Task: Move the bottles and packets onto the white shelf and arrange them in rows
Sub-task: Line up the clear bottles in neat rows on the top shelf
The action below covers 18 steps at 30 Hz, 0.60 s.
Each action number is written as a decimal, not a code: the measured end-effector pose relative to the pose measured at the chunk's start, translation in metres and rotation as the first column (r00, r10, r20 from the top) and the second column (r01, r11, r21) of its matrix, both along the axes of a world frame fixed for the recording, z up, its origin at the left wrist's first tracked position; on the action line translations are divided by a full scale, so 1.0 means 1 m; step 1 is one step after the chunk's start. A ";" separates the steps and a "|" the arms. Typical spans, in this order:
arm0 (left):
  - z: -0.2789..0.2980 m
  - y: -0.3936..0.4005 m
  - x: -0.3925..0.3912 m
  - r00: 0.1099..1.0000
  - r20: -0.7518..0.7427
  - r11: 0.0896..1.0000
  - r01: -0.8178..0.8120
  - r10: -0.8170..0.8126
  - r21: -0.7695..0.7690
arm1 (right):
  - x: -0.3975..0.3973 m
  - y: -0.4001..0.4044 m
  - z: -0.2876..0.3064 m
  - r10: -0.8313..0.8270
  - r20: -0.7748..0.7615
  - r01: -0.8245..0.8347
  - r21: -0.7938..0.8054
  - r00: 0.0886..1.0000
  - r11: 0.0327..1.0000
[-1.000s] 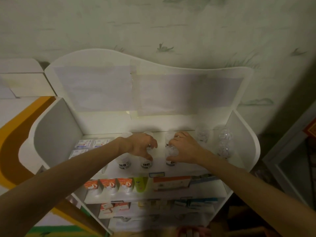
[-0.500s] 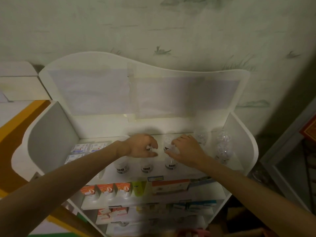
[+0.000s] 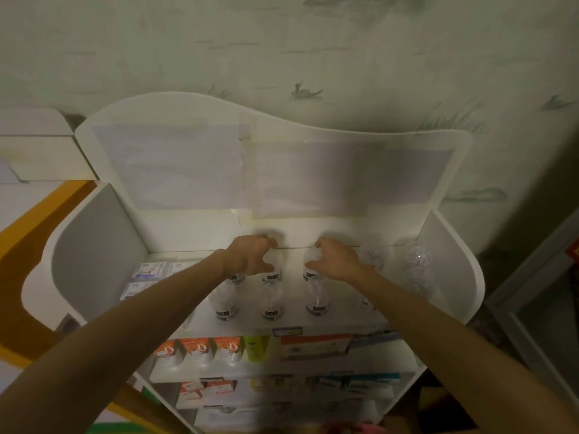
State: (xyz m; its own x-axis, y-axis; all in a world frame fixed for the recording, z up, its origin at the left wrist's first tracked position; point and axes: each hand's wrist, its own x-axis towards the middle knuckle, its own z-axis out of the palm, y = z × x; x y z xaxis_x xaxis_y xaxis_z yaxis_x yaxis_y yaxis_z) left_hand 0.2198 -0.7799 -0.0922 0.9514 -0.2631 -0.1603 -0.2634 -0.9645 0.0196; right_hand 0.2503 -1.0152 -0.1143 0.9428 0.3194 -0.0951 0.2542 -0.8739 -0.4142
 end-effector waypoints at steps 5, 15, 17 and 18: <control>-0.005 0.006 0.000 1.000 0.000 0.999 0.005 -0.005 -0.047 | 0.004 -0.004 -0.005 0.026 -0.061 -0.019 0.108 0.998 0.994; 0.002 -0.001 -0.006 0.994 0.096 0.994 0.054 -0.044 -0.100 | -0.002 -0.015 -0.003 0.065 -0.096 -0.042 0.226 0.993 0.973; 0.008 -0.006 -0.011 0.985 0.153 0.985 0.103 -0.081 -0.141 | -0.009 -0.020 -0.001 0.065 0.002 -0.063 0.254 0.998 0.965; 0.011 -0.009 -0.013 0.982 0.156 0.978 0.133 -0.108 -0.163 | -0.014 -0.024 0.001 0.072 0.067 -0.086 0.255 0.995 0.963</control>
State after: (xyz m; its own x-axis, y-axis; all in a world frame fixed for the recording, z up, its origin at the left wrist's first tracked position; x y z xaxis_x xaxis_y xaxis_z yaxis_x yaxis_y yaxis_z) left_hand 0.2068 -0.7892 -0.0816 0.9207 -0.3887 0.0354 -0.3898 -0.9110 0.1348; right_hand 0.2365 -1.0390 -0.1137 0.9151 0.3998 0.0526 0.3476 -0.7158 -0.6057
